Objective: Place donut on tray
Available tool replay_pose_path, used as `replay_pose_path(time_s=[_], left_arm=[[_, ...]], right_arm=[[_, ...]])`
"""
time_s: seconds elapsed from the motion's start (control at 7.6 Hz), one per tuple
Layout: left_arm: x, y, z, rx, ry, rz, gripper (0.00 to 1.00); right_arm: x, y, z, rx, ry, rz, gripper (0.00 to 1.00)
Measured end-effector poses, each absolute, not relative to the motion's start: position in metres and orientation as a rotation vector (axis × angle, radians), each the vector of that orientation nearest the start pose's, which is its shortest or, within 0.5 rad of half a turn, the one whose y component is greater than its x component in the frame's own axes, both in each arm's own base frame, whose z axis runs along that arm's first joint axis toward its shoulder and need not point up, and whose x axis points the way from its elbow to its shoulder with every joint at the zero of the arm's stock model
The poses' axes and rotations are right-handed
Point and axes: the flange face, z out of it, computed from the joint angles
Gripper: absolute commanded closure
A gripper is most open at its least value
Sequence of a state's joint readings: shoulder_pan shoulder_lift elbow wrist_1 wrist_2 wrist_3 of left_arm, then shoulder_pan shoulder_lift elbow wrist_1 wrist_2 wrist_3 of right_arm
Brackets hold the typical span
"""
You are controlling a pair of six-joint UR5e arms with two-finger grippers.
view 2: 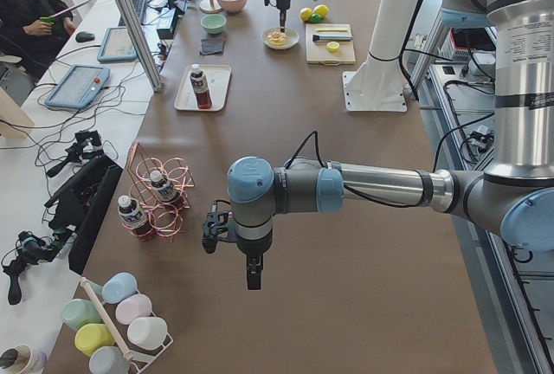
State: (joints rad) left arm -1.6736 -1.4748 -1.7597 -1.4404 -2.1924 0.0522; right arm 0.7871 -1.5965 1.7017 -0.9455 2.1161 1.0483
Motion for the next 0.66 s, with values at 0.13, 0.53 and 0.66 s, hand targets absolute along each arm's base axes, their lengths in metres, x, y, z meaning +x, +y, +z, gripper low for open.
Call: replay_pose_path(time_s=[0.13,0.53,0.66], left_arm=[[-0.121,-0.436,0.634,0.011,0.622,-0.061,0.02],[-0.121,-0.437,0.634,0.011,0.622,-0.061,0.02],[-0.121,-0.437,0.634,0.011,0.622,-0.061,0.02]], right_arm=[[-0.304,-0.419,0.538,0.015,-0.89,0.058,1.0],[-0.291,-0.44,0.499,-0.052,-1.005,0.108,1.0],[-0.27,-0.455,0.484,-0.087,-1.064,0.132,1.0]])
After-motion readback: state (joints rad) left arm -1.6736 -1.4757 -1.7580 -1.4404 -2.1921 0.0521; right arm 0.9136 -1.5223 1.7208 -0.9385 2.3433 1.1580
